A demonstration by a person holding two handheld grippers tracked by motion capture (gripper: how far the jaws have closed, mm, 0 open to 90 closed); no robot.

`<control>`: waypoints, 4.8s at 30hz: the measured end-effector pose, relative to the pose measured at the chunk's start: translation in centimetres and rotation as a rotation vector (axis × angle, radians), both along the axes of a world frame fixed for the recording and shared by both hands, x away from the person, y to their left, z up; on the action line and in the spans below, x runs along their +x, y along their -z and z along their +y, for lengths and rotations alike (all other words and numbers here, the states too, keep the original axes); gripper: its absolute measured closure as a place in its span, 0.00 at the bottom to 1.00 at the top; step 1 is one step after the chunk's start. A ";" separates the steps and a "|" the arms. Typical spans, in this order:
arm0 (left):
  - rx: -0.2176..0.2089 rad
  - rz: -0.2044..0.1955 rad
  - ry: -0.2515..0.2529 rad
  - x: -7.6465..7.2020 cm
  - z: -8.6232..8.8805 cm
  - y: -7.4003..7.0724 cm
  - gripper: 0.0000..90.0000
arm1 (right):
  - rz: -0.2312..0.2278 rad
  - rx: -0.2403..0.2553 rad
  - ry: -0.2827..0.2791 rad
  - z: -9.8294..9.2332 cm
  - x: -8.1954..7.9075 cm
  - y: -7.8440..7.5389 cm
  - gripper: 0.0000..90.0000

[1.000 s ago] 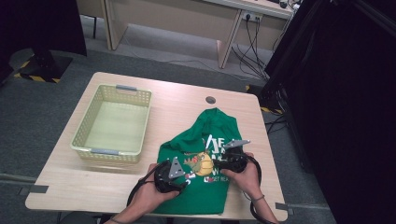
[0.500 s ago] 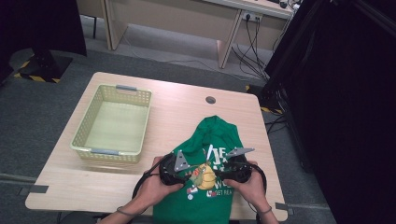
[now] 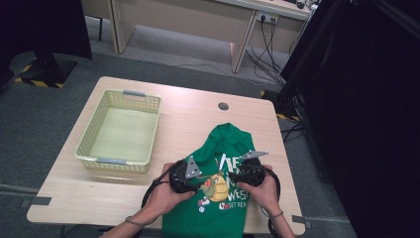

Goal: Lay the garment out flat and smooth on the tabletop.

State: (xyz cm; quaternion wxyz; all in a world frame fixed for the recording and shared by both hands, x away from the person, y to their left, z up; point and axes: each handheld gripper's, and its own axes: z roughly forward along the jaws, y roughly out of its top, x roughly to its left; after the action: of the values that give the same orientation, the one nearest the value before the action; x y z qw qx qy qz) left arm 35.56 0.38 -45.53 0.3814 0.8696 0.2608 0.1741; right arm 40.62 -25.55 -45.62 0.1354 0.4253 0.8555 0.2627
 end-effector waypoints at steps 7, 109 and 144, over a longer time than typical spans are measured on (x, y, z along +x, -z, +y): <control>0.004 -0.008 -0.006 0.4 -0.2 -0.2 0.44 | 0.047 -0.032 -0.085 -0.2 -1.9 -0.4 0.51; 0.024 -0.098 -0.169 5.6 1.1 -2.7 0.96 | -0.011 0.041 -0.025 -1.2 -0.9 0.2 0.46; -0.016 -0.135 -0.249 6.0 2.8 -5.1 0.72 | -0.013 0.033 0.001 -2.3 -0.6 0.2 0.46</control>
State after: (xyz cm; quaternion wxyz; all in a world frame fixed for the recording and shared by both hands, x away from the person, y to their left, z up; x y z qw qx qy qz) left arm 41.57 3.19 -40.45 0.3802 0.8137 0.3420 0.2762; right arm 39.99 -27.87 -45.83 0.1338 0.4264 0.8498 0.2795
